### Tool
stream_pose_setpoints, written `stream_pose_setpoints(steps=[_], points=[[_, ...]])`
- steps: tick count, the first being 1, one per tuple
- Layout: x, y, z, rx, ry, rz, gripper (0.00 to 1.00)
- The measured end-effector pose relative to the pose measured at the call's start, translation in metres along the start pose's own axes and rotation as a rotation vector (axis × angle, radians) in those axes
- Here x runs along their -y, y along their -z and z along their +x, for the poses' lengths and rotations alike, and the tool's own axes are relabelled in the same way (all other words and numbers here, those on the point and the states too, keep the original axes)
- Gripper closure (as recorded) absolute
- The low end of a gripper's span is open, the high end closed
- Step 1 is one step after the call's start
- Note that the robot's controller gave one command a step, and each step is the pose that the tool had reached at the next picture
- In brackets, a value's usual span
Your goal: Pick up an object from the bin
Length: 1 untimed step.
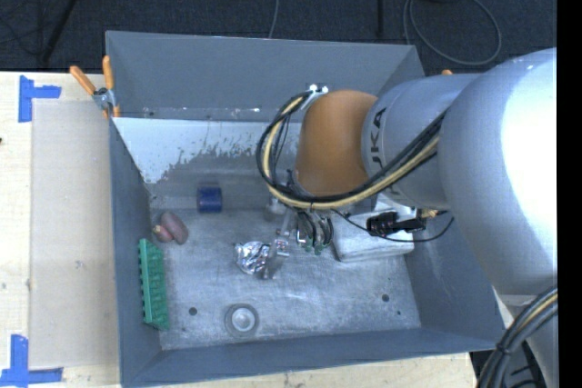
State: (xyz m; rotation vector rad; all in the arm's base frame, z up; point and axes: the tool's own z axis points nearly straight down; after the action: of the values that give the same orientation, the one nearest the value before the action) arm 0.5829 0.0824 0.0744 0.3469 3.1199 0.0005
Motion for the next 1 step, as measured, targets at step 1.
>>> stream_pose_setpoints(steps=[1], points=[[-0.0338,0.0686,-0.0131,0.006,0.054,-0.004,0.00]])
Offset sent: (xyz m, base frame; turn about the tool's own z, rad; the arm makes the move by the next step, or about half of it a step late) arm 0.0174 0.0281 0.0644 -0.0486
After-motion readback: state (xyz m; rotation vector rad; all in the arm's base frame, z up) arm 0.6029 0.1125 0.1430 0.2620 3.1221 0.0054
